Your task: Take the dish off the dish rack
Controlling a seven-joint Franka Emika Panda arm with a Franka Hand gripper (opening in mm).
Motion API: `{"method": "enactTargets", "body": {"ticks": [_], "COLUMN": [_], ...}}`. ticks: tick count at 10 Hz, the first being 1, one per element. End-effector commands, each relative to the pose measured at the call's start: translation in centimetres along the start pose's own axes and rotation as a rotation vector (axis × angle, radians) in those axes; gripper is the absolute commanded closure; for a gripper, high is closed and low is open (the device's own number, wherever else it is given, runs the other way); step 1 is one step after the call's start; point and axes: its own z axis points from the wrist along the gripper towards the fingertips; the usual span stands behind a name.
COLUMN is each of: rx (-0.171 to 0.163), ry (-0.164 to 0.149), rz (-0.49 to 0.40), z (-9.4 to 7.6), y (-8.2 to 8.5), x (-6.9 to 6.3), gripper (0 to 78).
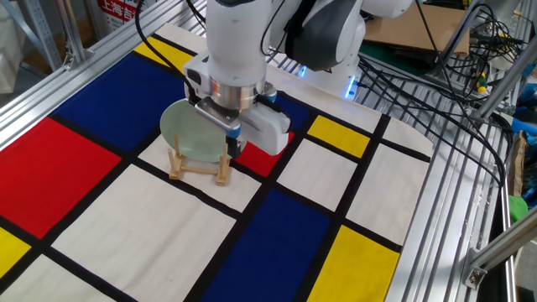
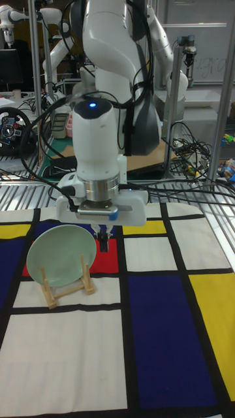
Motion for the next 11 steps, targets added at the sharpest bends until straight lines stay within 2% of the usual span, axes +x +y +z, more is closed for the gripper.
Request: {"method": "enactTargets", "body": {"ticks": [1,2,3,5,6,8,11], "rx": [-0.038,-0.057,-0.037,-0.046,-0.030,0.023,0.037], "ry": [-0.016,-0.018,-0.036,-0.039,-0.049,-0.076,-0.083], "rz": [0.174,0.217,0.263,0.343,0.411,0.495,0.563], "z": [0.7,0.7,0.6,0.4,0.1,-0.1,-0.6], "y": [-1.3,-1.4,-1.4,-1.3,-1.3,-1.2,-1.2], "x": [0.1,0.1,0.0,0.0,-0.2,-0.4,-0.6], "gripper": [77.6,77.6,77.6,77.6,77.6,77.6,77.6]}}
